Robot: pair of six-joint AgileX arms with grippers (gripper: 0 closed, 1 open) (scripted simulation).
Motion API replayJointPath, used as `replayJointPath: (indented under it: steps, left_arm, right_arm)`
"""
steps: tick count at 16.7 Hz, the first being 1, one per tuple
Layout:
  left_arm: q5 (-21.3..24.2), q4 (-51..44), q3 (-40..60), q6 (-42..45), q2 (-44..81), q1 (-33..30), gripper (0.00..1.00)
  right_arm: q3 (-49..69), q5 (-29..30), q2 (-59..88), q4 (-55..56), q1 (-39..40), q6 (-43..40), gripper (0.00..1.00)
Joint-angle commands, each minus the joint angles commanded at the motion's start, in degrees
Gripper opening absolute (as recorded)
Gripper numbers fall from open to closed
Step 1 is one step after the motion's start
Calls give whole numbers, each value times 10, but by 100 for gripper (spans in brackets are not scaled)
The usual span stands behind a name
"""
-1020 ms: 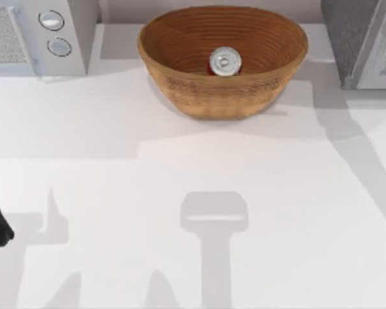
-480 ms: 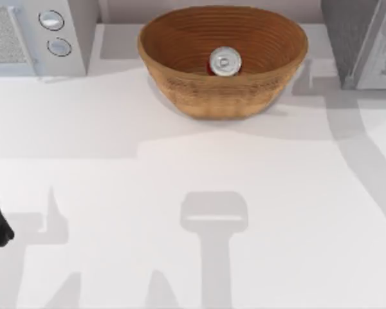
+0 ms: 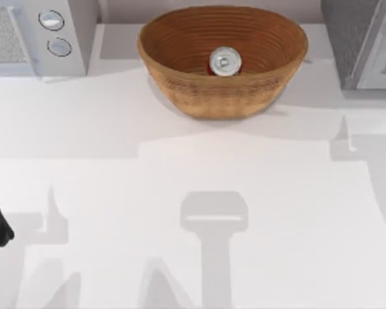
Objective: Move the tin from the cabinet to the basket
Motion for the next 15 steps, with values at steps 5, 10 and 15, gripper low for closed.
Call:
replayJointPath:
  steps: [5,10,15]
  left_arm:
    - [0,0,0,0,0,0,100]
    - [0,0,0,0,0,0,100]
    - [0,0,0,0,0,0,100]
  right_arm:
    - [-277,-59,-213,60,-53,0,100]
    - [-460,-100,-370,106,-94,-1,100]
    - [-501,-110,-406,119,-105,-1,100]
